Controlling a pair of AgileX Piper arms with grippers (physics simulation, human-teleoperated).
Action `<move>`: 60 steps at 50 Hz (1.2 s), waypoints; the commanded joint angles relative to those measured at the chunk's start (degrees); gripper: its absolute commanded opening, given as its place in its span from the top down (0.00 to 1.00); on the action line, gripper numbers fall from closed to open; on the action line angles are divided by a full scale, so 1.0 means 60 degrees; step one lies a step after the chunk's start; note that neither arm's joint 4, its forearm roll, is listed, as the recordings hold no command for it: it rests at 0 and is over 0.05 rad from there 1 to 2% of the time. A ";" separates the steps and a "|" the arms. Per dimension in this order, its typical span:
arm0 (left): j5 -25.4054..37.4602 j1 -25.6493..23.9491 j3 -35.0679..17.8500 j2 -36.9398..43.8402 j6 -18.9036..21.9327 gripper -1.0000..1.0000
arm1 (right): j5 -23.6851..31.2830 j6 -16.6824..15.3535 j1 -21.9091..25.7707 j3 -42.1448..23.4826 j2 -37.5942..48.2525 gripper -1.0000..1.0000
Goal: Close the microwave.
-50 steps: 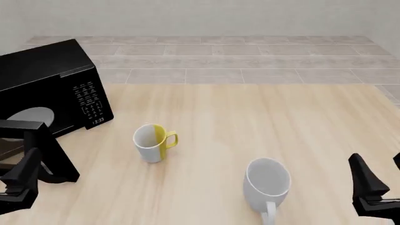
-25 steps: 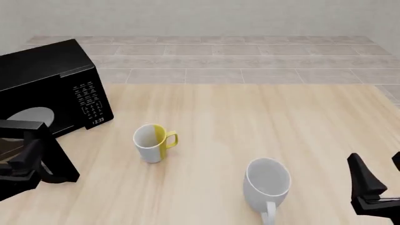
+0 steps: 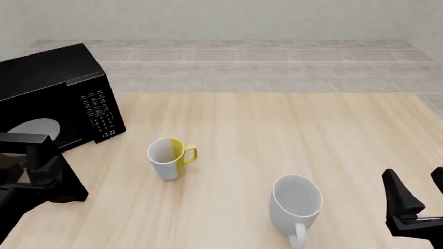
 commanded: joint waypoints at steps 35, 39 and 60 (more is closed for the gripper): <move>-0.2772 0.0234 -0.0157 0.3361 0.0080 0.00 | 0.0153 -0.0234 0.0377 -0.0102 -0.0007 0.00; -0.3209 0.0344 -0.0126 0.3803 0.0017 0.00 | 0.0178 -0.0250 0.0422 -0.0036 -0.0090 0.00; -0.4058 0.0532 -0.0632 0.5384 0.0019 0.00 | 0.0219 -0.0241 0.0388 -0.0017 -0.0152 0.00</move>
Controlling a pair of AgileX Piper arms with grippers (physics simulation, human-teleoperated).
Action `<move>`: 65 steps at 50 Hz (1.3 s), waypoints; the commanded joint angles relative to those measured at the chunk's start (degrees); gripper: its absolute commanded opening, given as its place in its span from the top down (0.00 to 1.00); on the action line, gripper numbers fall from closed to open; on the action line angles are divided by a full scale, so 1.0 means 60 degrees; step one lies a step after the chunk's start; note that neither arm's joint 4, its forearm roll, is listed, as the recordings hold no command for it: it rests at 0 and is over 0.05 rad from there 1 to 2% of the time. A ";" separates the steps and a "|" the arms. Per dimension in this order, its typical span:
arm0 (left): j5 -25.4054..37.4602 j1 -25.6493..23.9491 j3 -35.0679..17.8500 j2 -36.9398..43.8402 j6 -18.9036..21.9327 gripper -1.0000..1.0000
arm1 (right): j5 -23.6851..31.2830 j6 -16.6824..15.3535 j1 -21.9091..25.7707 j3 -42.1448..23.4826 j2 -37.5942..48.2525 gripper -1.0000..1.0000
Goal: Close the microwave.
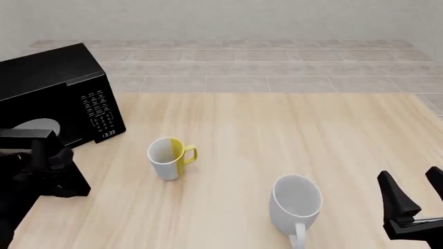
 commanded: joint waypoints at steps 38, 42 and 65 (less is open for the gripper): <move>-0.0762 0.0170 -0.0840 0.2254 0.0162 0.00 | 0.0625 -0.0052 -0.0024 -0.0064 -0.0612 0.00; -0.0737 0.0187 -0.0883 0.2274 0.0149 0.00 | 0.0628 -0.0039 -0.0023 -0.0038 -0.0613 0.00; -0.0832 0.0343 -0.1119 0.2670 0.0178 0.00 | 0.0477 -0.0046 0.0031 -0.0029 -0.0460 0.00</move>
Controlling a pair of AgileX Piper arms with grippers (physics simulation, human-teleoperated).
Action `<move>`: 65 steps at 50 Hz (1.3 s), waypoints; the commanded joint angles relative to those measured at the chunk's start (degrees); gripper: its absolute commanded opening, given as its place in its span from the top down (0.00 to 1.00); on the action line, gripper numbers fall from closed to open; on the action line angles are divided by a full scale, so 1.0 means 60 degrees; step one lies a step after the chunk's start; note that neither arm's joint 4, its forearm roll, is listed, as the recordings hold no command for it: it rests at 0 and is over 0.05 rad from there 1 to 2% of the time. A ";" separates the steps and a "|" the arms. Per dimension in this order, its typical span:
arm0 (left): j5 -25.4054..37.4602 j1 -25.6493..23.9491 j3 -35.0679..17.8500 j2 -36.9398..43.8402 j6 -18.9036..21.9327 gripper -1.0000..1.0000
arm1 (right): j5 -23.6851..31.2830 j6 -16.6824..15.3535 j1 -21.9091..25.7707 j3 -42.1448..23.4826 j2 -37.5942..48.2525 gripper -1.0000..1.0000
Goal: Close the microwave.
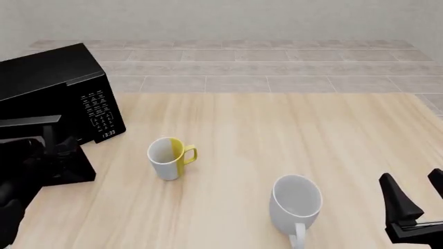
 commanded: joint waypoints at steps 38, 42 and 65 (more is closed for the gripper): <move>0.0522 0.0121 -0.0649 0.0874 0.0370 0.00 | -0.0207 -0.0094 0.0134 0.0051 0.0172 0.00; 0.0548 0.0151 -0.0740 0.0915 0.0389 0.00 | -0.0234 -0.0090 0.0129 0.0063 0.0206 0.00; 0.0643 0.0330 -0.1115 0.1150 0.0466 0.00 | -0.0147 -0.0115 0.0144 0.0052 0.0124 0.00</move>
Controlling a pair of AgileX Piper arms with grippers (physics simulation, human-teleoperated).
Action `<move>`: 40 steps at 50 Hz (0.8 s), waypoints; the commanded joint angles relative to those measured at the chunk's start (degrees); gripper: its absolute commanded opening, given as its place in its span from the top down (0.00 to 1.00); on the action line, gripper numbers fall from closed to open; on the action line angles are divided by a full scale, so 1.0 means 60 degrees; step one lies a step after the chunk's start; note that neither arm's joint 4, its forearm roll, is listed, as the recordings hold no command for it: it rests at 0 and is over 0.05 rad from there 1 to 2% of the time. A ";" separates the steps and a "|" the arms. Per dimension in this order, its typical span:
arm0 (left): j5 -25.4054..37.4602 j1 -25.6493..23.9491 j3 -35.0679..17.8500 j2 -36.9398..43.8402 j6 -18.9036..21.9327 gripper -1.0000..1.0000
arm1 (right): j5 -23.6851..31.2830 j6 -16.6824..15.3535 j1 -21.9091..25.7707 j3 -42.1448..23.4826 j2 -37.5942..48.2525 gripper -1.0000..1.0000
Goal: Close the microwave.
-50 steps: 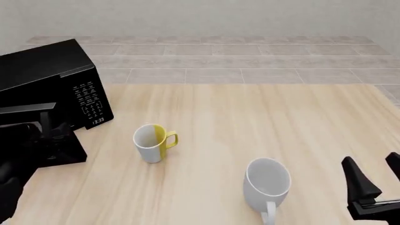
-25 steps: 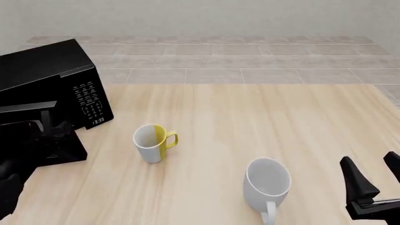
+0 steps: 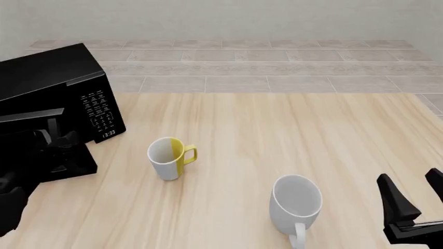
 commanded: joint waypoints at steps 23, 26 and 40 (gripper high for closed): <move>0.0220 0.0579 -0.0893 0.1267 0.0462 0.00 | -0.0186 0.0045 -0.0044 0.0055 0.0153 0.00; 0.0181 0.0573 -0.0910 0.1328 0.0462 0.00 | -0.0188 0.0062 -0.0025 0.0030 0.0177 0.00; 0.0144 0.0643 -0.1143 0.1649 0.0498 0.00 | -0.0175 0.0013 -0.0006 0.0028 0.0176 0.00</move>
